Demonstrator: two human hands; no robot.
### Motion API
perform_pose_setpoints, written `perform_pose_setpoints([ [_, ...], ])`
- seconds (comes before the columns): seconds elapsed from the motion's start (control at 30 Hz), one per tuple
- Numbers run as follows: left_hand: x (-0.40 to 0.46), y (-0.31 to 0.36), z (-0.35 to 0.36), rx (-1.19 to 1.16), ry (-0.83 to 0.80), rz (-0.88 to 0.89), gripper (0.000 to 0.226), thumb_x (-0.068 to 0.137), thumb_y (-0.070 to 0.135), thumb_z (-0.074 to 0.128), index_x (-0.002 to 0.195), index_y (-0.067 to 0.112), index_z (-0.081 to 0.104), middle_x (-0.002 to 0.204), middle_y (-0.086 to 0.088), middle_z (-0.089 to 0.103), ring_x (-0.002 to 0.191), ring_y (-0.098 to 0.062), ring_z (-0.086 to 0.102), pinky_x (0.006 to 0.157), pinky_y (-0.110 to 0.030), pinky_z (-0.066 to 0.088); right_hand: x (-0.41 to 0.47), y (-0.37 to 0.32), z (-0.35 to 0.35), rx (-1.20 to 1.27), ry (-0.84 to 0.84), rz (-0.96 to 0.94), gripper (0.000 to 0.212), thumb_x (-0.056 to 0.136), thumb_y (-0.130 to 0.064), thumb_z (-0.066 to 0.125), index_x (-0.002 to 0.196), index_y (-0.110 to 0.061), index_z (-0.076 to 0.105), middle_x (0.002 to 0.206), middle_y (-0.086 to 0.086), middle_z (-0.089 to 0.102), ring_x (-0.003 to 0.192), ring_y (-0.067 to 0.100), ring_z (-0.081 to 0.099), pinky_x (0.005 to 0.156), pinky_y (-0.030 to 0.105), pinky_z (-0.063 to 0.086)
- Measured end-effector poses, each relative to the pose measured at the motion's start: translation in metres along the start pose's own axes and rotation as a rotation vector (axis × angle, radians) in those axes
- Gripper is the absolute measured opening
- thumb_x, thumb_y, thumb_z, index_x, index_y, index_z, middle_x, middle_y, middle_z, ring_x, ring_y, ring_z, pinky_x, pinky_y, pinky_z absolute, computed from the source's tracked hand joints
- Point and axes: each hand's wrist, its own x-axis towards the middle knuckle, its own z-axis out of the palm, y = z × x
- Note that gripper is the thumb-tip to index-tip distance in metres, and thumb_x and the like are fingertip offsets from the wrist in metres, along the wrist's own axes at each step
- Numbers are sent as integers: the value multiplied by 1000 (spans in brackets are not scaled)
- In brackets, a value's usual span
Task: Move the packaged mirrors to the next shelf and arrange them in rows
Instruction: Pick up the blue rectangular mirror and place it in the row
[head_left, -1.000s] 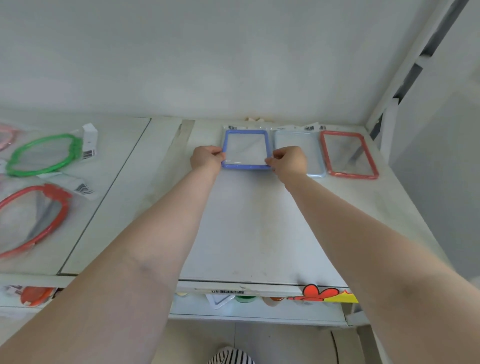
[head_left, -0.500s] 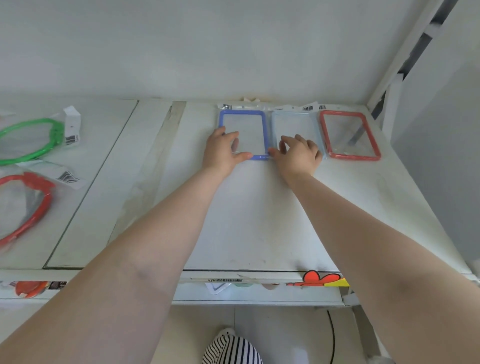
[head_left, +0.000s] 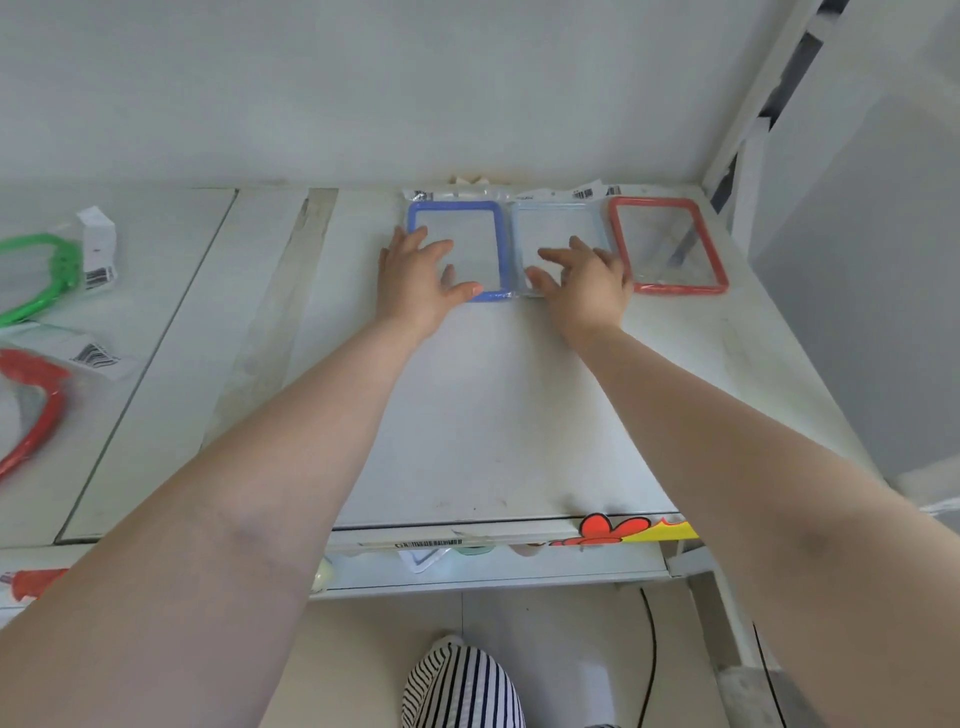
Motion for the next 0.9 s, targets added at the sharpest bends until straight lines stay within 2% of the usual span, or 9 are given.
perform_pose_setpoints([
  [0.13,5,40,15,-23,-44,121,61,83,43,65,137,20,50,155,-9,30,149,-26,11,121,-45,6,19,39,-42,-41,146,138,43,91,-50,53,129,-33,58,150,-3,41,142,26,26,115,42,15],
  [0.23,9,69,41,11,-127,189,62,83,46,63,139,23,47,156,-9,28,149,-27,10,119,-47,5,27,73,-51,-83,97,261,41,90,-52,51,128,-37,58,151,2,41,145,24,21,118,44,10],
  [0.37,13,82,71,95,-170,193,62,81,51,63,137,28,49,155,-8,31,148,-29,13,118,-48,10,27,93,-39,-130,55,192,36,88,-53,50,116,-36,64,145,1,47,144,27,21,118,49,7],
  [0.4,13,82,75,115,-162,201,57,80,50,64,131,28,54,151,-8,38,147,-31,18,116,-48,14,27,95,-40,-120,56,183,35,89,-53,50,117,-36,64,145,1,47,144,27,20,119,48,5],
  [0.47,12,81,79,142,-116,240,36,80,46,65,108,22,65,122,-7,57,135,-34,35,105,-43,27,25,99,-45,-108,39,172,35,89,-52,51,119,-39,62,147,1,45,145,27,18,120,46,3],
  [0.53,12,79,81,144,-68,256,29,79,43,66,95,19,65,101,-5,57,125,-33,44,94,-37,31,22,102,-51,-109,25,155,33,89,-52,51,117,-38,63,149,3,43,145,27,19,120,45,3],
  [0.7,13,76,84,95,-78,218,32,80,41,68,105,22,67,123,-4,57,134,-34,39,104,-39,27,23,96,-48,-86,15,183,29,89,-50,52,111,-37,65,155,5,34,146,29,18,120,46,-2],
  [0.8,13,76,84,83,-89,210,34,80,41,67,109,24,67,128,-3,56,135,-33,37,108,-41,26,21,94,-48,-78,20,191,28,90,-49,52,109,-32,65,156,6,31,146,30,17,119,46,-3],
  [0.9,14,77,84,70,-103,188,36,81,41,67,112,24,66,138,-6,52,140,-32,33,112,-43,22,21,95,-49,-91,7,189,29,89,-50,52,112,-36,64,157,5,30,147,29,16,120,46,-3],
])
